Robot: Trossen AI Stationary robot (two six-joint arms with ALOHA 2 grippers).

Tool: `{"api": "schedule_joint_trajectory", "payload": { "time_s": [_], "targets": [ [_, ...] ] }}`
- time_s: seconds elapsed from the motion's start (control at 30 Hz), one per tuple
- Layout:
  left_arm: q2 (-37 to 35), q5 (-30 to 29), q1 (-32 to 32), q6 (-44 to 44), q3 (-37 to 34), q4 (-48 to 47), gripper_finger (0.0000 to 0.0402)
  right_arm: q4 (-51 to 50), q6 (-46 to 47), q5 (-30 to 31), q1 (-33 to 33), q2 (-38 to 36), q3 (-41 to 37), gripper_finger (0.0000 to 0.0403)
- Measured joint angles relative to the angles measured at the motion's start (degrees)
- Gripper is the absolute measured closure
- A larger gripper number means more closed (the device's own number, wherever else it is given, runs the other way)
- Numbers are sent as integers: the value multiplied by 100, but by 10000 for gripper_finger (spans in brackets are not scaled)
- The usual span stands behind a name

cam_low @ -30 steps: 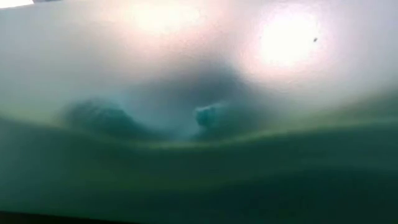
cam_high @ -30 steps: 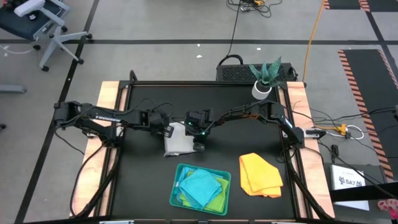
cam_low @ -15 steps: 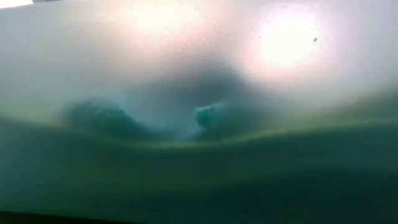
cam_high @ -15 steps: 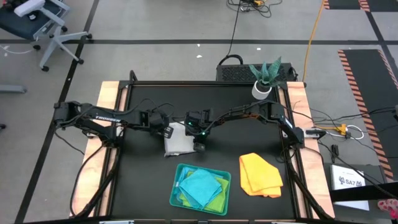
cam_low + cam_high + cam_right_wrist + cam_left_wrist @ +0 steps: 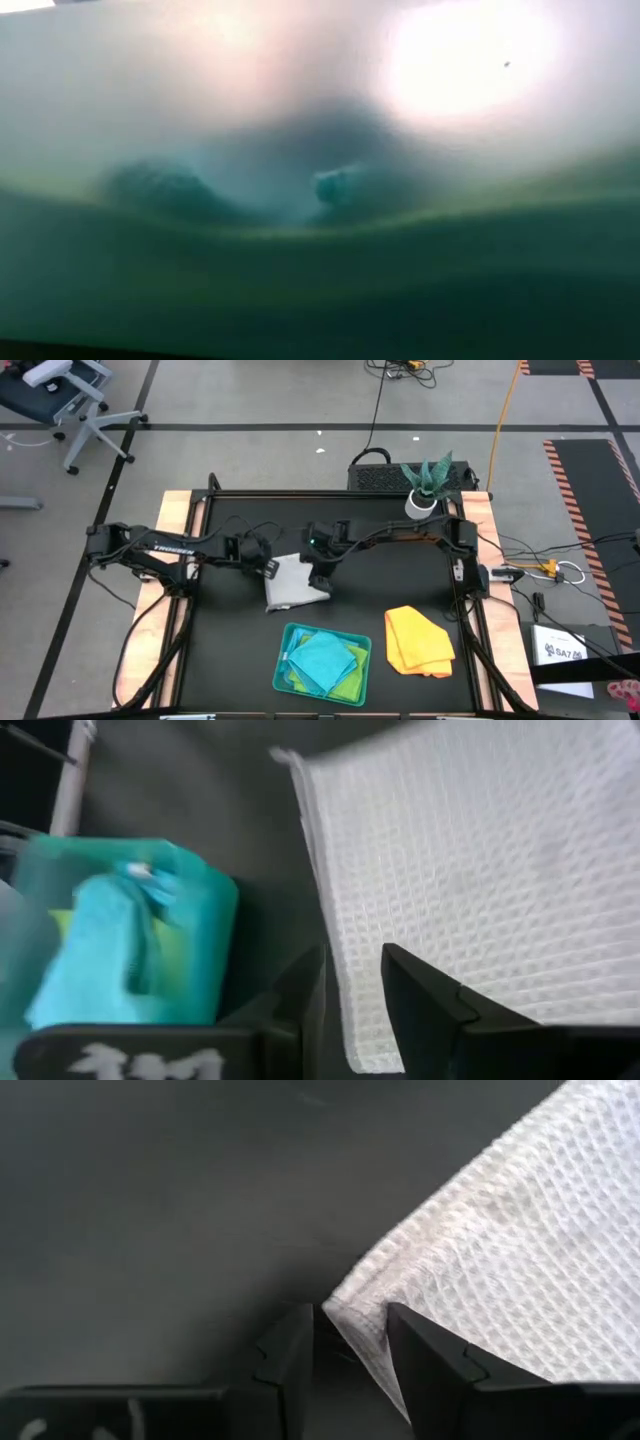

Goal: Fold microfiber towels
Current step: Put the folded gray microfiber cloth into the green transparent bin

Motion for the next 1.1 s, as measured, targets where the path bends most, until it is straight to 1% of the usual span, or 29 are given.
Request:
{"api": "schedule_joint_trajectory", "payload": {
  "time_s": [0.17,0.3,0.5,0.63,0.83,0.93,1.1],
  "targets": [
    [0,-69,173,76,-4,66,268,-25,142,153,4,-335,4,307],
    [2,232,276,317,-4,216,268,-22,193,271,4,-527,4,307],
    [543,548,313,499,-4,392,268,-115,153,616,-14,-526,4,307],
    [861,648,313,476,17,578,268,-312,168,1005,-61,-473,0,307],
    [909,682,318,496,13,670,268,-612,947,1015,-285,-483,-377,303],
    [909,683,320,495,11,677,268,-324,1272,998,-330,-476,-758,290],
    [912,688,320,474,7,709,268,813,1986,653,-331,-476,-1468,255]
  ]
}}
